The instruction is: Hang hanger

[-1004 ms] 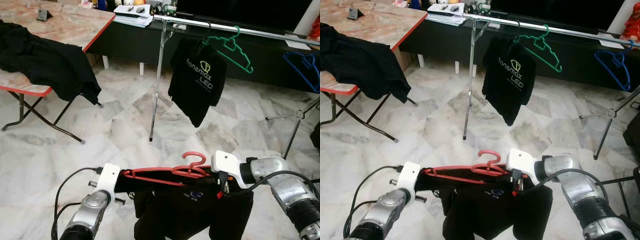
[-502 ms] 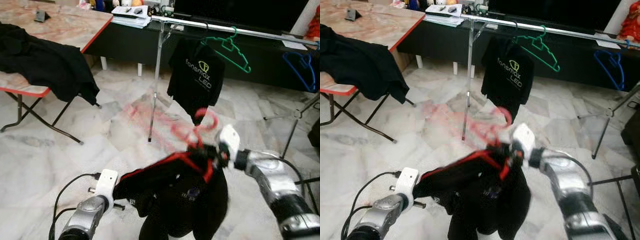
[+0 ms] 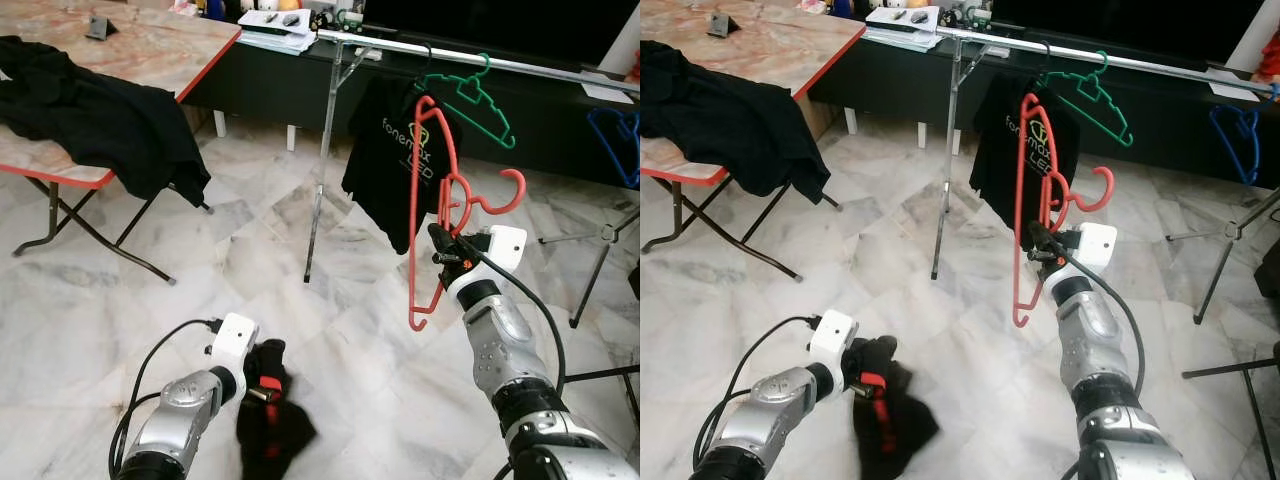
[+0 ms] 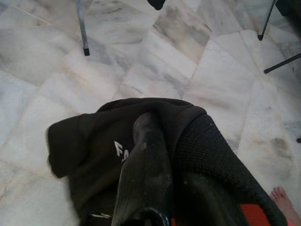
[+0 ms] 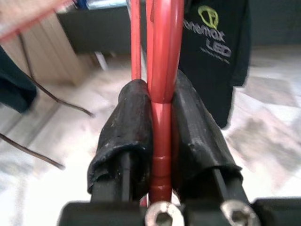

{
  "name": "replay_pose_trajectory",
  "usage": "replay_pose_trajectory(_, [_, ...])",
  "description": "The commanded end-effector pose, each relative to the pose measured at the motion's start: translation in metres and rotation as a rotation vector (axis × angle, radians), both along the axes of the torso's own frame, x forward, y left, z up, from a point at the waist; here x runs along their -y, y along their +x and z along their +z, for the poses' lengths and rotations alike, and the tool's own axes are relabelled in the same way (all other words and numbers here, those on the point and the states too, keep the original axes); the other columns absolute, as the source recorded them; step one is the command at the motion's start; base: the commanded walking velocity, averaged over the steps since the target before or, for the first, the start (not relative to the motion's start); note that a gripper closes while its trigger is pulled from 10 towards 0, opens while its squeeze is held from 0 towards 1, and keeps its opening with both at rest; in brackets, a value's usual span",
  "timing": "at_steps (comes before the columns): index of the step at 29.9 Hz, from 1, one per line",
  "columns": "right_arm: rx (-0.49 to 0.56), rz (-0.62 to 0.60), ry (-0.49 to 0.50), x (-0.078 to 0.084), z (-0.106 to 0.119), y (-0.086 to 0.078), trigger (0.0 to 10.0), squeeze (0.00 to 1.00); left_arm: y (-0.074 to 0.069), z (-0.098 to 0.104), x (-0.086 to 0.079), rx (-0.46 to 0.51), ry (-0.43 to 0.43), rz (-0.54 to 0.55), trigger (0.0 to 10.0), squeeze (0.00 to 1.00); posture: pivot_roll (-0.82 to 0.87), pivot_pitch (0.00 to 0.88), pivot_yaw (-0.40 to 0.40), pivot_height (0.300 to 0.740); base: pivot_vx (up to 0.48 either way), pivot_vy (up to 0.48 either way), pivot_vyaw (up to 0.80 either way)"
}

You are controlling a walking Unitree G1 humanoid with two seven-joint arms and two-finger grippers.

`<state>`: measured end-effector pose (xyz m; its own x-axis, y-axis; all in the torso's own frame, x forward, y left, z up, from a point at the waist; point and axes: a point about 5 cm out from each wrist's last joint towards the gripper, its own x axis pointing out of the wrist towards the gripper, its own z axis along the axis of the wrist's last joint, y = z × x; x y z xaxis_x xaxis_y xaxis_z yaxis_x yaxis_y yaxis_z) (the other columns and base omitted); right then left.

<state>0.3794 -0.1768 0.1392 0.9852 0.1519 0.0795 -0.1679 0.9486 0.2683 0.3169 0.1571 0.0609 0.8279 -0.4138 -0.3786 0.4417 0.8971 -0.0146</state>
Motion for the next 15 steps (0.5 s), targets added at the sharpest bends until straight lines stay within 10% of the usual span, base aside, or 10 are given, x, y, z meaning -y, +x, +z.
replay_pose_trajectory(1, [-0.08, -0.04, -0.104, 0.004, -0.012, -0.002, 10.0, 0.0, 0.001, -0.001, -0.004, 0.029, 0.041, 0.047, 0.0, 0.0, 0.04, 0.188, -0.114, 0.74, 0.0, 0.0, 0.0])
replay_pose_trajectory(4, [-0.263, -0.129, -0.247, 0.014, -0.042, -0.011, 10.0, 0.0, 0.004, -0.005, -0.026, 0.036, 0.107, 0.226, 0.0, 0.0, 0.04, 0.188, -0.114, 0.74, 0.0, 0.0, 0.0])
replay_pose_trajectory(5, [-0.295, -0.16, -0.207, 0.018, -0.05, -0.016, 10.0, 0.0, 0.004, -0.007, -0.034, 0.048, 0.125, 0.288, 2.0, 0.0, 0.04, 0.19, -0.112, 0.74, 0.0, 0.0, 0.0])
replay_pose_trajectory(6, [-0.356, -0.202, -0.127, 0.025, -0.066, -0.026, 10.0, 0.0, 0.0, -0.01, -0.049, 0.062, 0.127, 0.398, 10.0, 0.0, 0.04, 0.189, -0.107, 0.74, 0.0, 0.0, 0.0])
replay_pose_trajectory(15, [-0.529, -0.309, -0.035, 0.039, -0.119, -0.068, 10.0, 0.0, -0.02, 0.013, -0.073, 0.303, -0.086, 0.597, 10.0, 0.0, 0.03, 0.172, -0.089, 0.74, 0.0, 0.0, 0.0])
